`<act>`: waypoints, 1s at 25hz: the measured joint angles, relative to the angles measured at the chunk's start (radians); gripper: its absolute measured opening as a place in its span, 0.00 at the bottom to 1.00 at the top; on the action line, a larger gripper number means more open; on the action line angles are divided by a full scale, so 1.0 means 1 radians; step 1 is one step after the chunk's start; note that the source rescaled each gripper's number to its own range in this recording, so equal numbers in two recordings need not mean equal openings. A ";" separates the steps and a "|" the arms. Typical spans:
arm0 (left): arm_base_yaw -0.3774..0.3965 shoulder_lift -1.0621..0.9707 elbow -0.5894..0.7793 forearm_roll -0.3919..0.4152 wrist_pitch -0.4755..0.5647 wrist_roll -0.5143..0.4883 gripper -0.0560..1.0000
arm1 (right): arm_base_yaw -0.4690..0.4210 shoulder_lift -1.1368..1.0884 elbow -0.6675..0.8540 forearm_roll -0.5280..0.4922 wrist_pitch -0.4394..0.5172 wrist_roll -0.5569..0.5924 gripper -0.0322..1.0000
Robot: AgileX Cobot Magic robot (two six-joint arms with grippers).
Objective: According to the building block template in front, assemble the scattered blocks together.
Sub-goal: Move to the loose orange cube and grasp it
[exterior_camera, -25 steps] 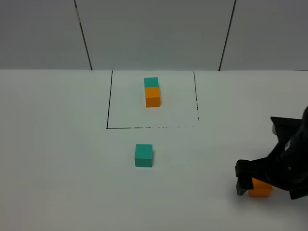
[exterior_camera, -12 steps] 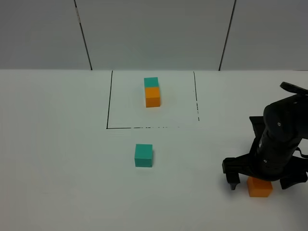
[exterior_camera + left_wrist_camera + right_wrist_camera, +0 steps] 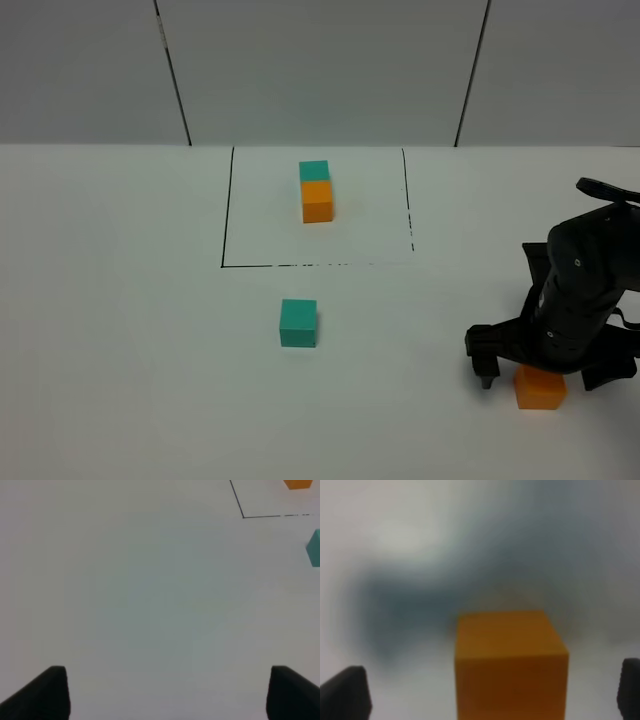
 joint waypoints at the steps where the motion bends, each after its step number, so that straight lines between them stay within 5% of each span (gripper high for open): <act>1: 0.000 0.000 0.000 0.000 0.000 0.000 0.71 | -0.004 0.008 0.000 0.002 -0.002 -0.002 0.99; 25: 0.000 0.000 0.000 0.000 0.000 0.000 0.71 | -0.023 0.051 0.056 0.052 -0.117 -0.048 0.97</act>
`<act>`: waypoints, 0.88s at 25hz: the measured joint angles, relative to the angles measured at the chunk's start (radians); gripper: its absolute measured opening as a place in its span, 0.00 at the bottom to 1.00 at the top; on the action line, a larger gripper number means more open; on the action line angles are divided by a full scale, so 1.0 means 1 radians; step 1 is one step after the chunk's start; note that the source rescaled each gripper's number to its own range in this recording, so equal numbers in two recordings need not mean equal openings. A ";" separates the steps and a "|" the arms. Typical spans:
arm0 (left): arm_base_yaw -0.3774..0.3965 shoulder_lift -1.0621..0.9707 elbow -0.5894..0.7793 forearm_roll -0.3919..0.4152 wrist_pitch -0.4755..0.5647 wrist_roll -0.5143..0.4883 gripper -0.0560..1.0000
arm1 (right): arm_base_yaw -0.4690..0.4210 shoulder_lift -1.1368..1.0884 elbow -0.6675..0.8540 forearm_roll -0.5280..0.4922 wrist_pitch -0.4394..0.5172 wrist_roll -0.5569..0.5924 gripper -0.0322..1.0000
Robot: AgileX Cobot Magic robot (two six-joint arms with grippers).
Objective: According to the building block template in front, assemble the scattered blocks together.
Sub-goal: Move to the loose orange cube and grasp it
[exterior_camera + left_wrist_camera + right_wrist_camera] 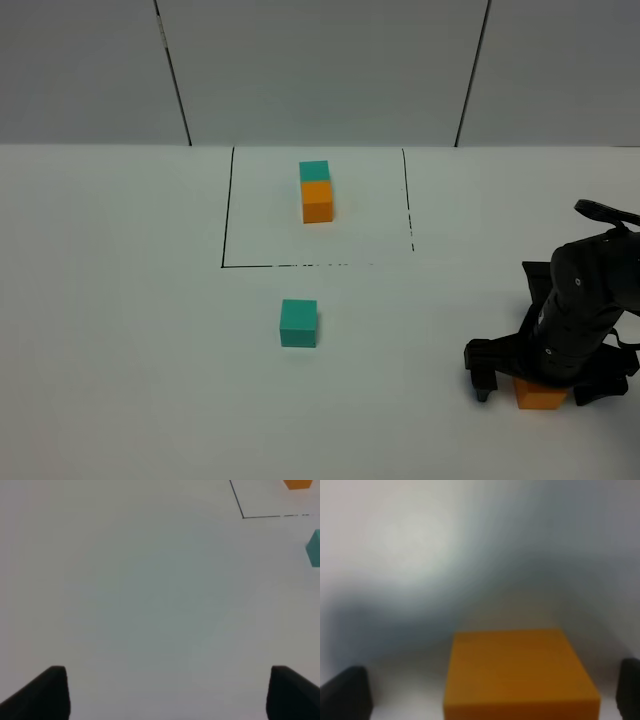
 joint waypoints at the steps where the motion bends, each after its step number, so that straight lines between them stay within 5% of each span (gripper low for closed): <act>1: 0.000 0.000 0.000 0.000 0.000 0.000 0.71 | 0.000 0.000 0.000 0.001 0.000 0.000 0.96; 8: 0.000 0.000 0.000 -0.001 0.000 0.000 0.71 | 0.000 0.000 0.000 0.002 0.008 -0.001 0.76; 18: 0.000 0.000 0.000 -0.001 0.000 0.000 0.71 | 0.000 0.000 -0.003 0.005 0.029 0.000 0.03; 22: 0.000 0.000 0.000 -0.001 0.000 0.000 0.71 | 0.002 0.006 -0.037 -0.003 0.086 -0.008 0.03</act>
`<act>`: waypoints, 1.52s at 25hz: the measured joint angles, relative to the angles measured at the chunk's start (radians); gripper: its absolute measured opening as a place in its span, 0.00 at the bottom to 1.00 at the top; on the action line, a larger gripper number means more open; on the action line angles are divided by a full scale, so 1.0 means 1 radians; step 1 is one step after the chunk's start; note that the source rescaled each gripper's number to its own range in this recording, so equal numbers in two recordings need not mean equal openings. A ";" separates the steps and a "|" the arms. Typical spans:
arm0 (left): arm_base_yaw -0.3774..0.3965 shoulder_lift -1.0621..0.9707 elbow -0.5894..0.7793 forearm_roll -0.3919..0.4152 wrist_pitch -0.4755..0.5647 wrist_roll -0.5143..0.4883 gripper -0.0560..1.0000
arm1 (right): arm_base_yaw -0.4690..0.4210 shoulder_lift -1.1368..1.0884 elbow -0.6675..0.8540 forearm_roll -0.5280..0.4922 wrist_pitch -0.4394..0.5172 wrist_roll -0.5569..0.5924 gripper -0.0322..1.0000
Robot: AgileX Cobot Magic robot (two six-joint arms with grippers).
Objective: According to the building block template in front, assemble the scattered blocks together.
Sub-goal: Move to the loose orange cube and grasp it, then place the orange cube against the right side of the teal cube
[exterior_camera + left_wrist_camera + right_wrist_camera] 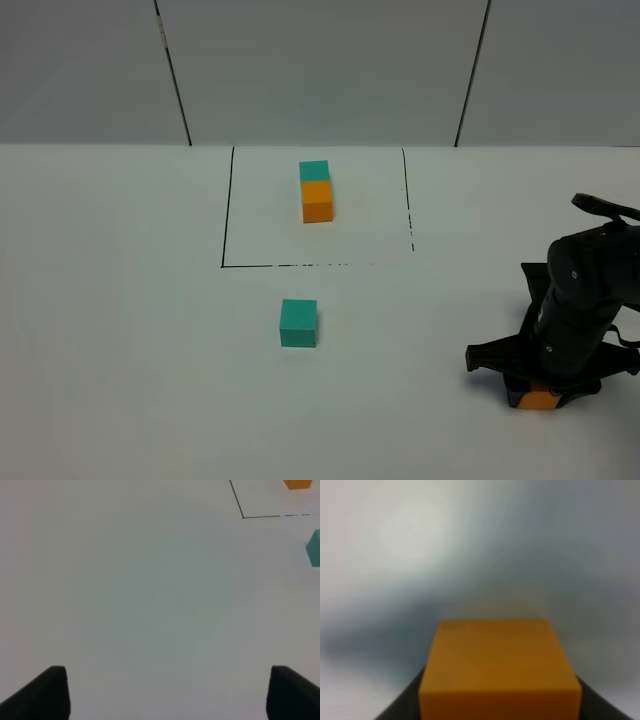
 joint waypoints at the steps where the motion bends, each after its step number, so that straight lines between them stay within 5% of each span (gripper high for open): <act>1: 0.000 0.000 0.000 0.000 0.000 0.000 0.71 | 0.005 0.001 -0.017 -0.003 0.020 -0.012 0.03; 4: 0.000 0.000 0.000 0.000 0.000 0.000 0.71 | 0.031 0.002 -0.087 -0.003 0.100 -0.103 0.03; 14: 0.000 0.000 0.000 0.000 0.000 0.000 0.71 | 0.151 0.007 -0.419 -0.009 0.367 -0.705 0.03; 20: 0.000 0.000 0.000 0.000 0.000 0.000 0.71 | 0.236 0.115 -0.583 -0.075 0.498 -0.835 0.03; 26: 0.000 0.000 0.000 0.000 0.000 0.000 0.71 | 0.315 0.264 -0.738 -0.139 0.509 -0.985 0.03; 38: 0.000 0.000 0.000 0.000 0.000 0.000 0.71 | 0.362 0.436 -0.935 -0.071 0.511 -1.113 0.03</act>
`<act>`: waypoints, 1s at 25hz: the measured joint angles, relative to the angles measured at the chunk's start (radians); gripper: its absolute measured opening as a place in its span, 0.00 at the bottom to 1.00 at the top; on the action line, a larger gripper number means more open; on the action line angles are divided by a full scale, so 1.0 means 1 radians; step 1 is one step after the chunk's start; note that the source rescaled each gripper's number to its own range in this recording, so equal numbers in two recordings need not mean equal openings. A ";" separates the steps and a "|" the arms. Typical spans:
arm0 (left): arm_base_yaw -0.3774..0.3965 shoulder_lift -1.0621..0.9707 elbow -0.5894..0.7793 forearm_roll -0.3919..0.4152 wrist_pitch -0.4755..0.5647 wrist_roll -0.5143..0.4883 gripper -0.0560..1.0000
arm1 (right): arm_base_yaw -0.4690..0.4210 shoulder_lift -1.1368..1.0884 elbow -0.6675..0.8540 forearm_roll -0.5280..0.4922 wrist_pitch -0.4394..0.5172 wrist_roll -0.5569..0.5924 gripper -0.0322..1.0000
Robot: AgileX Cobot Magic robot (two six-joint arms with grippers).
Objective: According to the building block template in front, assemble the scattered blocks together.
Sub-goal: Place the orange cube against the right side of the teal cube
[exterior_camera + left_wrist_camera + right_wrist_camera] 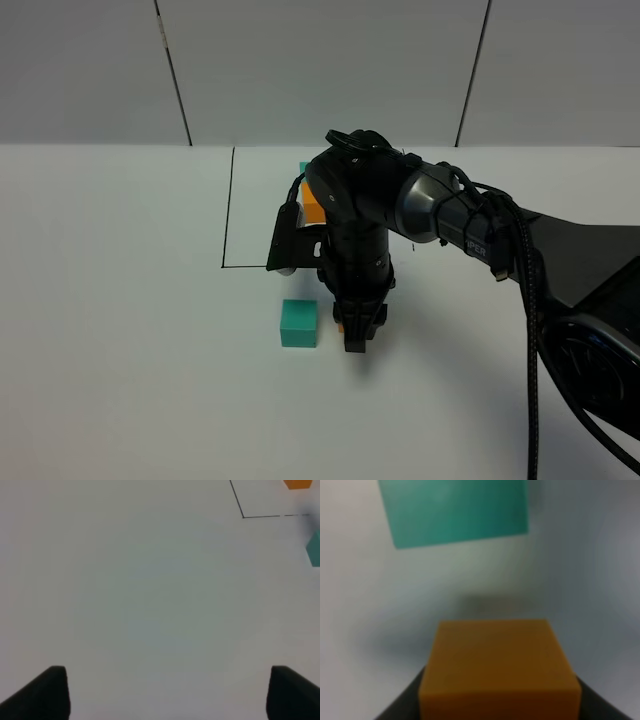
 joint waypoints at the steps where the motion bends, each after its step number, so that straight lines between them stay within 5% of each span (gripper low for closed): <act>1: 0.000 0.000 0.000 0.000 0.000 0.000 0.71 | 0.001 0.002 0.000 0.008 0.001 -0.007 0.03; 25: 0.000 0.000 0.000 0.000 0.000 0.000 0.71 | 0.000 0.058 -0.001 0.099 -0.052 -0.018 0.03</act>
